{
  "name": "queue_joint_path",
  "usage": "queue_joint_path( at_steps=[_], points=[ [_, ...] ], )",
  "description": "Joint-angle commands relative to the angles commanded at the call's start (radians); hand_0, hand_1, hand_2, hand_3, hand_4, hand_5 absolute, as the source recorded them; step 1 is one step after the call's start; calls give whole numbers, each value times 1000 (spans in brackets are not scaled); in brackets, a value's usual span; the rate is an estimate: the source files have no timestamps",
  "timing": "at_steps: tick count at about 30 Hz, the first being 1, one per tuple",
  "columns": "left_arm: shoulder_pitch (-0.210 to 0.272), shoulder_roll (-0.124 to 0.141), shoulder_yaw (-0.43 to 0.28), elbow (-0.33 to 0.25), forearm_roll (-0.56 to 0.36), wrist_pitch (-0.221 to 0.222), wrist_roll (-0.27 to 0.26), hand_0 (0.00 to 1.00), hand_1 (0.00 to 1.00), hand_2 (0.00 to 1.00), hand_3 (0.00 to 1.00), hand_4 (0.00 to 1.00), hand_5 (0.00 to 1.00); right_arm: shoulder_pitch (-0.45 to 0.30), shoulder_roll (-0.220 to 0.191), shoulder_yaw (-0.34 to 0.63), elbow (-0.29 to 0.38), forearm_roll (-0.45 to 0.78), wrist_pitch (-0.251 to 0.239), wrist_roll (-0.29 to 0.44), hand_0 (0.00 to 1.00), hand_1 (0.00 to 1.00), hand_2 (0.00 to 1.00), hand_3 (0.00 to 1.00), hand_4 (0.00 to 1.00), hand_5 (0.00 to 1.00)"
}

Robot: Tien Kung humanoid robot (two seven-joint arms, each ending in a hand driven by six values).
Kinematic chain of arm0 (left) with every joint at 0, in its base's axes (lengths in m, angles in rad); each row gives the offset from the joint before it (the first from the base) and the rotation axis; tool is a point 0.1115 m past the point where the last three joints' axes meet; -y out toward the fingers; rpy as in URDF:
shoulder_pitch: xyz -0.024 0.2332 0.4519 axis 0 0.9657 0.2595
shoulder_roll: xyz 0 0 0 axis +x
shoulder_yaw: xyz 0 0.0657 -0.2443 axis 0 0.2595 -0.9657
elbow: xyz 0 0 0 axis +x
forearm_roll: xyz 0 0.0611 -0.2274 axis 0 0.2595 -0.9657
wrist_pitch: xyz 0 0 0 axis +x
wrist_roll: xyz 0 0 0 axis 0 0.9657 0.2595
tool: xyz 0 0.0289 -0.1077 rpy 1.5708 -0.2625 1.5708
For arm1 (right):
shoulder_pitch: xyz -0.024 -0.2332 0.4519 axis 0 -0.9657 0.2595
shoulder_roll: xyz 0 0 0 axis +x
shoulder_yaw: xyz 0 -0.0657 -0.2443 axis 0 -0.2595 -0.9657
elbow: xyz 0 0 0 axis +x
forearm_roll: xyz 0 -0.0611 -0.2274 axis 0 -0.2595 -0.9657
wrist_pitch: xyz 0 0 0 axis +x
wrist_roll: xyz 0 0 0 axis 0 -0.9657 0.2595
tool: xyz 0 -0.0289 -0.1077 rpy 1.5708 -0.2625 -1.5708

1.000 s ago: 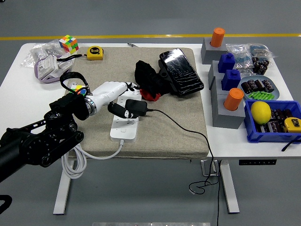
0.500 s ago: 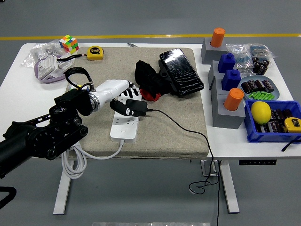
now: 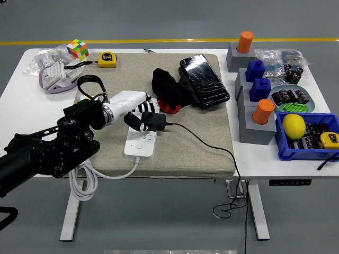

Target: Pull the plug out and thorw away

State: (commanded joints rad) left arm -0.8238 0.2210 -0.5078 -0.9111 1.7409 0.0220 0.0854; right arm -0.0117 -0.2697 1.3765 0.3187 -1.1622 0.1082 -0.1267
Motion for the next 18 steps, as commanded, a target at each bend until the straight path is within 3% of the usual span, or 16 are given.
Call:
queue_joint_path(
  at_steps=[1,2,7,8,18],
  points=[
    [0,0,0,0,1,1,-1,413,532,521,566,836,43,-1,0,1,0,0,0,0,619,651,682,632,985,532],
    [1,0,0,0,2,2,-1,363,490,492,562,775,2,-2,1,2,0,0,0,0,619,651,683,633,985,532],
    [2,1,7,4,4,13,-11,363,490,492,562,775,2,-5,1,9,0,-2,0,-1,619,651,683,633,985,532],
    [1,0,8,5,5,18,-16,325,458,467,549,750,2,-5,1,10,0,-2,0,-1,619,651,683,632,985,531],
    [1,-5,-17,-2,26,60,-42,317,438,446,532,774,2,-7,4,28,2,-4,-3,-2,619,651,683,632,985,532]
  ],
)
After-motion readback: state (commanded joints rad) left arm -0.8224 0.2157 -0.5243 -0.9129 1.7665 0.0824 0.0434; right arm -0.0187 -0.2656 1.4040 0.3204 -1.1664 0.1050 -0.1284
